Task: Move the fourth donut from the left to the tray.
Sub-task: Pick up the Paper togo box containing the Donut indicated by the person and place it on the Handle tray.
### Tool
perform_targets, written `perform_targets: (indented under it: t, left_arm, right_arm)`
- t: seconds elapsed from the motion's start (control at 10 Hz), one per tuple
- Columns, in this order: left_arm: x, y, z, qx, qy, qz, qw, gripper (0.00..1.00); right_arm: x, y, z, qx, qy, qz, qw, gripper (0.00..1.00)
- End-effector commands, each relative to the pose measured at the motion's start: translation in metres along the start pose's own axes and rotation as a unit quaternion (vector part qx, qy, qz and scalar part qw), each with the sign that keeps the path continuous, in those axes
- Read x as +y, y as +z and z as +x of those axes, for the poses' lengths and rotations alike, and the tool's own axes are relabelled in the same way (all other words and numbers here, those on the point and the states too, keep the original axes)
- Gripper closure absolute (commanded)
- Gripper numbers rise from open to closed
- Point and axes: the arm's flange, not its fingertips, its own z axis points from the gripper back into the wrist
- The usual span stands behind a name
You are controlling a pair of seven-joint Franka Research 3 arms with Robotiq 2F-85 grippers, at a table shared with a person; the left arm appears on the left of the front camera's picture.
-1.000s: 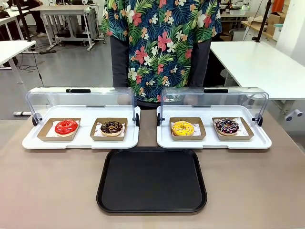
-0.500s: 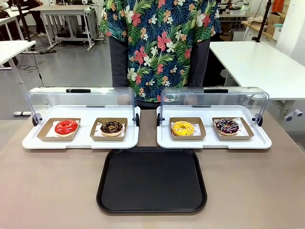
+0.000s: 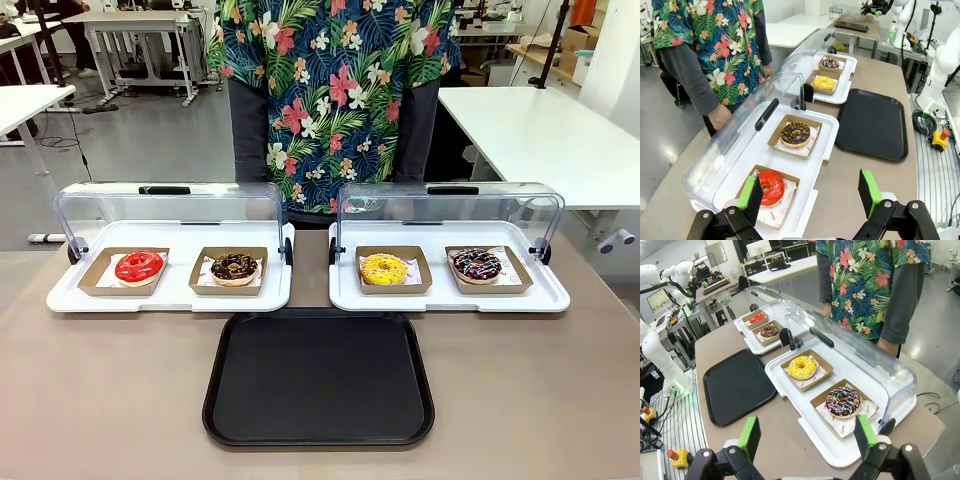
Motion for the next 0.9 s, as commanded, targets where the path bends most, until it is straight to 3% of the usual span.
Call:
perform_targets:
  t: [0.0,0.8]
  left_arm:
    - [0.0008,0.0007,0.0015,-0.001,-0.002,-0.002,1.000,0.00]
    - [0.0008,0.0007,0.0015,-0.001,-0.002,-0.002,1.000,0.00]
  right_arm:
    - [0.0000,-0.0007,0.0012,-0.011,0.008,0.001,1.000,0.00]
    - [0.0000,-0.0007,0.0012,-0.011,0.008,0.001,1.000,0.00]
